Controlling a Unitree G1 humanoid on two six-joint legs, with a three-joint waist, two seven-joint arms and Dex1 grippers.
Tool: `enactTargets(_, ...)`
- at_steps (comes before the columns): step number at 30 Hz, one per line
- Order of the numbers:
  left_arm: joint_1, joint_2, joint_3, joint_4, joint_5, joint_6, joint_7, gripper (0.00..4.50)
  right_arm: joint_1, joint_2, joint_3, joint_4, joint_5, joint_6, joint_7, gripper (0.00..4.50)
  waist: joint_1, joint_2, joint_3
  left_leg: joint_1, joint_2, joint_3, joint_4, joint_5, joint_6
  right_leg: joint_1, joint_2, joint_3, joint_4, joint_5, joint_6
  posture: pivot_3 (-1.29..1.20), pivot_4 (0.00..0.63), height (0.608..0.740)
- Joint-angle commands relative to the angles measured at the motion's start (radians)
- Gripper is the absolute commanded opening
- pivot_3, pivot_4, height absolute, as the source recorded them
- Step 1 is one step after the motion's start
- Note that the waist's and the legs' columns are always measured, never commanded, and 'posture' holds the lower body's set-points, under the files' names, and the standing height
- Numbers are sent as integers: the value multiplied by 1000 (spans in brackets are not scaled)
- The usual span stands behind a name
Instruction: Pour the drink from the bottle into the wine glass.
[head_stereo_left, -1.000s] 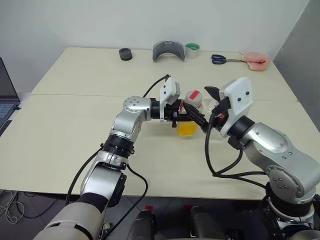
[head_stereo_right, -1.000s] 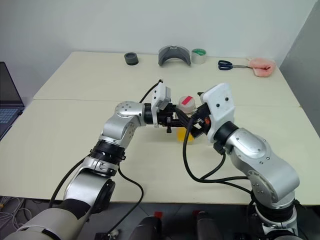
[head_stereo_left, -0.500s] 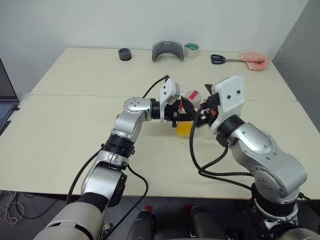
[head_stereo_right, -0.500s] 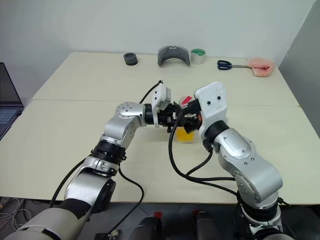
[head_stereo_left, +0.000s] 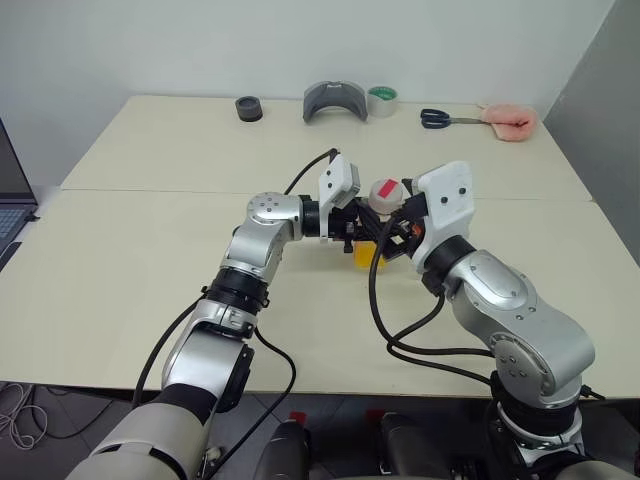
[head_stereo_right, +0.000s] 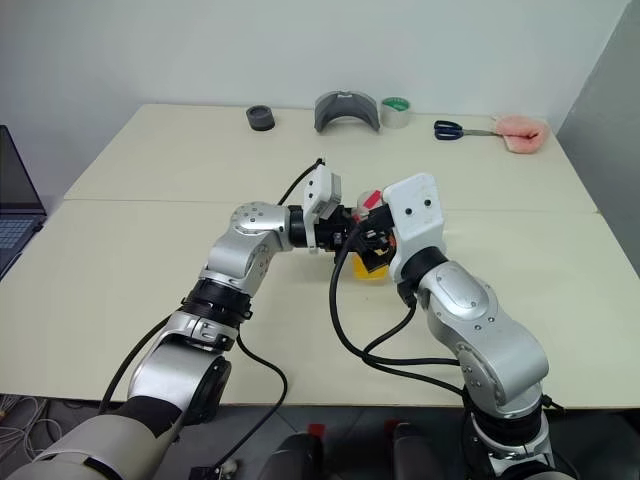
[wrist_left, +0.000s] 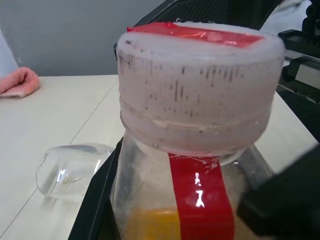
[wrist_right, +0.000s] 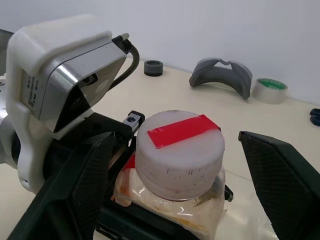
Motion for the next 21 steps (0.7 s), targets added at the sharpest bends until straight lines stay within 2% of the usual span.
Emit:
enactTargets(1, -37, 2, 14, -12, -1, -23, -5, 1786, -1, 5, -10, -31, -6, -32, 14, 4208, -1, 0, 0, 0, 0, 0, 0, 0, 0, 0, 0, 0, 0, 0, 0, 0, 150, 740)
enactTargets(10, -34, 1, 12, -16, 1, -20, -4, 1786, 4, 26, -7, -14, -18, -62, 21, 4208, -3, 0, 0, 0, 0, 0, 0, 0, 0, 0, 0, 0, 0, 0, 0, 0, 150, 740)
enactTargets(13, -32, 1, 12, -18, 2, -19, -4, 1786, 6, 26, 3, -3, -26, -72, 24, 3630, -3, 0, 0, 0, 0, 0, 0, 0, 0, 0, 0, 0, 0, 0, 0, 0, 150, 740)
enactTargets(18, -31, 2, 13, -24, 1, -14, -2, 1786, 6, 26, 15, 12, -36, -85, 27, 1948, -4, 0, 0, 0, 0, 0, 0, 0, 0, 0, 0, 0, 0, 0, 0, 0, 150, 740)
enactTargets(21, -29, 3, 12, -29, 1, -10, -1, 1778, 11, 24, 20, 14, -38, -89, 33, 1873, -4, 0, 0, 0, 0, 0, 0, 0, 0, 0, 0, 0, 0, 0, 0, 0, 150, 740)
